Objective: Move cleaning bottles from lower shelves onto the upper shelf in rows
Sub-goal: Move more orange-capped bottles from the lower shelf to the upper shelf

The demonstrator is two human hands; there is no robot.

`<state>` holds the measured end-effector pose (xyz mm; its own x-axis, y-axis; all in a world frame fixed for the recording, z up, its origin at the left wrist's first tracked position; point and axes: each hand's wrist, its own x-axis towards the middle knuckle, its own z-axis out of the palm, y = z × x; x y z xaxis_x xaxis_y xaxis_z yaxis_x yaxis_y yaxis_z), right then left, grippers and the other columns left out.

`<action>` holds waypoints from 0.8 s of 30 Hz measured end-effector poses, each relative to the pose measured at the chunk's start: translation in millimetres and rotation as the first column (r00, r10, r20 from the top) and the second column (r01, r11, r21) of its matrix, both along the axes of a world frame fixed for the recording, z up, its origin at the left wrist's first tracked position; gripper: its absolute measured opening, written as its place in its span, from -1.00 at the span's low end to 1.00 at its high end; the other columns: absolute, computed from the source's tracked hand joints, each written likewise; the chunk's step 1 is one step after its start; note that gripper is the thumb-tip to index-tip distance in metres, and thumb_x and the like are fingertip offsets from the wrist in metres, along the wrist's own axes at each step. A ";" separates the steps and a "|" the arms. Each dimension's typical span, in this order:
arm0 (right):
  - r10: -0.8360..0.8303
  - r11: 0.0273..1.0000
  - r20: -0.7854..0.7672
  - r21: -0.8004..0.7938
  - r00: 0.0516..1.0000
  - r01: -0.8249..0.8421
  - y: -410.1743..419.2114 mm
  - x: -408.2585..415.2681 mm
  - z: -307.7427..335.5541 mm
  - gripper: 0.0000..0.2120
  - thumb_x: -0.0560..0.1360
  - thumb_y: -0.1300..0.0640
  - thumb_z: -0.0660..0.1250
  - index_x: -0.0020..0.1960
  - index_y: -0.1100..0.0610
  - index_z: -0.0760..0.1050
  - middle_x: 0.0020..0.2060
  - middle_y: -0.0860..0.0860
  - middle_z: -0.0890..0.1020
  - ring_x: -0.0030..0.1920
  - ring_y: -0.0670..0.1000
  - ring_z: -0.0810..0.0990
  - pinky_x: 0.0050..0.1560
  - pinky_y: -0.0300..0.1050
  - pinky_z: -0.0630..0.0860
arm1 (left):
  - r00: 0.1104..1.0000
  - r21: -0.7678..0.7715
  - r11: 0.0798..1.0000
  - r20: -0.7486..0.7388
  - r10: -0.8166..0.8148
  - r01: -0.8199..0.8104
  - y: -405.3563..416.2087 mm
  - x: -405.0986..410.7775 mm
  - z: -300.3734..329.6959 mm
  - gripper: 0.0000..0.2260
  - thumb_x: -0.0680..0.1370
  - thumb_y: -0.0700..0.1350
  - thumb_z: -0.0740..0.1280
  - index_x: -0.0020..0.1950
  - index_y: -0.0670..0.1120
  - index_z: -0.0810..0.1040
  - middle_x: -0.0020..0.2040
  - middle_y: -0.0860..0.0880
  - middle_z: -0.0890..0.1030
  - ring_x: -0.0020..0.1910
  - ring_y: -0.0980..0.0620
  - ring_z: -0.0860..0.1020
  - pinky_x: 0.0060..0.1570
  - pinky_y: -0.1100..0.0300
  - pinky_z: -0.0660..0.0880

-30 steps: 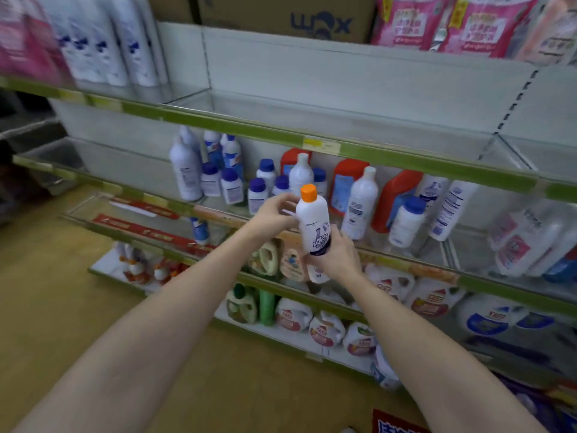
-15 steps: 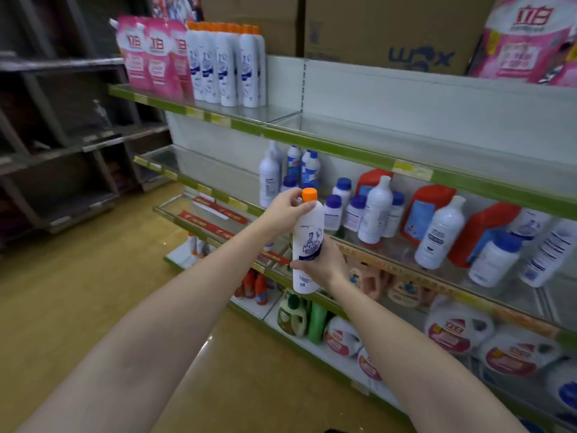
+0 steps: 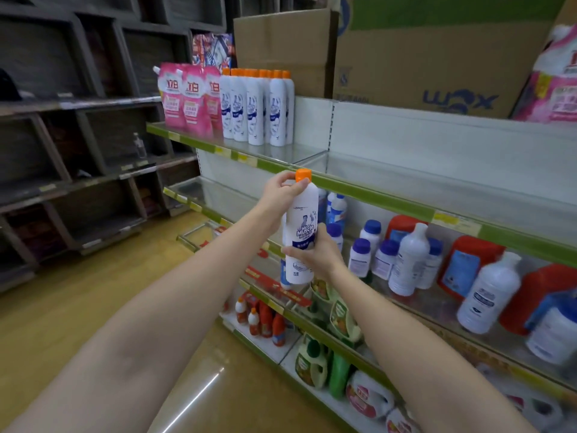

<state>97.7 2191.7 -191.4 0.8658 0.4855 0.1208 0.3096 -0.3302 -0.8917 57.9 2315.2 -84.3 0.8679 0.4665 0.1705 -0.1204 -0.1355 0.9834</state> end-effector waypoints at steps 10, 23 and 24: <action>0.108 0.979 0.022 0.172 0.994 -0.110 62.0 87.2 60.4 -0.39 0.29 -0.19 0.62 0.18 0.01 0.44 0.00 -0.18 0.68 -0.01 -0.17 0.65 -0.03 -0.18 0.57 | 0.990 -0.052 0.991 0.065 0.125 -0.122 60.0 97.0 71.0 -0.76 0.66 0.04 0.28 0.20 -0.08 0.55 0.09 -0.07 0.60 0.02 -0.05 0.54 -0.01 -0.01 0.53; 0.167 0.917 0.149 0.339 0.975 -0.209 157.0 177.0 123.3 -0.62 0.41 0.12 0.60 0.06 -0.05 0.44 -0.02 -0.13 0.67 -0.10 -0.27 0.66 -0.12 -0.36 0.54 | 0.962 -0.087 0.988 0.229 0.146 -0.129 142.8 182.9 138.3 -0.70 0.61 0.18 0.30 0.15 -0.01 0.59 0.14 -0.16 0.67 0.14 -0.19 0.64 0.15 -0.16 0.60; 0.155 0.917 0.152 0.346 0.976 -0.200 165.2 181.5 125.9 -0.62 0.41 0.13 0.60 0.03 -0.07 0.42 -0.03 -0.15 0.66 -0.11 -0.29 0.64 -0.13 -0.36 0.54 | 0.964 -0.064 0.991 0.231 0.131 -0.119 150.8 186.9 139.8 -0.70 0.60 0.19 0.30 0.14 0.00 0.58 0.12 -0.14 0.67 0.13 -0.17 0.65 0.16 -0.15 0.59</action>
<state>279.2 2356.9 -65.5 0.7376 0.5351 0.4119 0.4449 0.0739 -0.8925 244.8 2465.9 55.4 0.7405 0.5817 0.3364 -0.3336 -0.1164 0.9355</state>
